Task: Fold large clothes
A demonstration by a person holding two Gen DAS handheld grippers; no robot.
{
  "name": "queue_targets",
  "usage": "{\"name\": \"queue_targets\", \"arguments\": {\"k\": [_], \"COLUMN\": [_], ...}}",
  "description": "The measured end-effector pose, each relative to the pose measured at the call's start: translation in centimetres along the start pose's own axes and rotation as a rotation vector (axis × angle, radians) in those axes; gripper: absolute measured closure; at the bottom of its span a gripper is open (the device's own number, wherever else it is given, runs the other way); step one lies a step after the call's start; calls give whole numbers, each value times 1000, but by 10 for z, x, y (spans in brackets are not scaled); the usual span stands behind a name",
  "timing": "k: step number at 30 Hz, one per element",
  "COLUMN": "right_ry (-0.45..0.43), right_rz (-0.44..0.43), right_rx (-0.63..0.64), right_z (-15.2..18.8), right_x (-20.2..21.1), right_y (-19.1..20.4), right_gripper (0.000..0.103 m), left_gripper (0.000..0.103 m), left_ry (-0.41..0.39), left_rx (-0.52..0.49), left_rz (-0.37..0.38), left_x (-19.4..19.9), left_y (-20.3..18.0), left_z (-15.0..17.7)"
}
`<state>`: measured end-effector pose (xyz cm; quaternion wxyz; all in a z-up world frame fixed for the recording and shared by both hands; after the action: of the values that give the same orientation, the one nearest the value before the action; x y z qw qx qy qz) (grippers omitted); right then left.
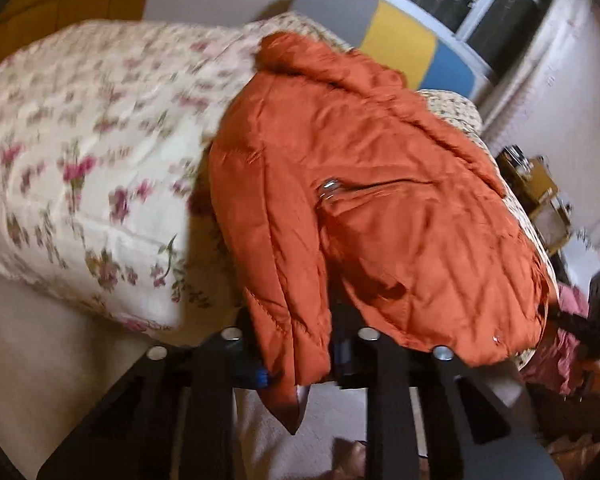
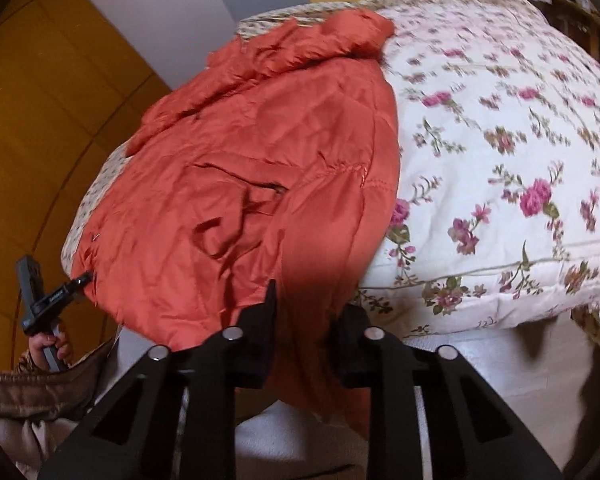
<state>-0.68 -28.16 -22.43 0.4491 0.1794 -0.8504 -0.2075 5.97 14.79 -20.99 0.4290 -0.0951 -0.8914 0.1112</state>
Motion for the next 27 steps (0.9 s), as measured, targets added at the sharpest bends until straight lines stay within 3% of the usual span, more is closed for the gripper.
{"name": "queue_targets", "arguments": {"k": [9, 12, 21, 27], "right_ry": [-73, -113, -242, -273], "right_rz": [-198, -266, -378, -395], "right_rx": [-47, -71, -139, -198], "right_z": [1, -12, -110, -171], "right_x": [49, 60, 64, 45], "right_y": [15, 23, 31, 16], "right_gripper": [92, 92, 93, 93], "left_gripper": [87, 87, 87, 87], "left_ry": [-85, -117, -225, -212], "left_rx": [82, 103, 149, 172], "left_rz": [171, 191, 268, 252], "left_x": [68, 80, 84, 52], "left_y": [-23, -29, -47, -47], "left_z": [-10, -22, -111, -168]}}
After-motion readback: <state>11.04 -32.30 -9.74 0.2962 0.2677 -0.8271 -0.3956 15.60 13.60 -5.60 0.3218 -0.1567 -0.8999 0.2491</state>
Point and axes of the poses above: each gripper's, at about its wrist camera, not at the fingertips, and x roughly against the way its jaws point, y to its left, z to its underside, the point moved 9 cm from there along -x, roughly the way its jaws point, and after that the axes turned 6 degrees about -z, right-handed, at the moved point
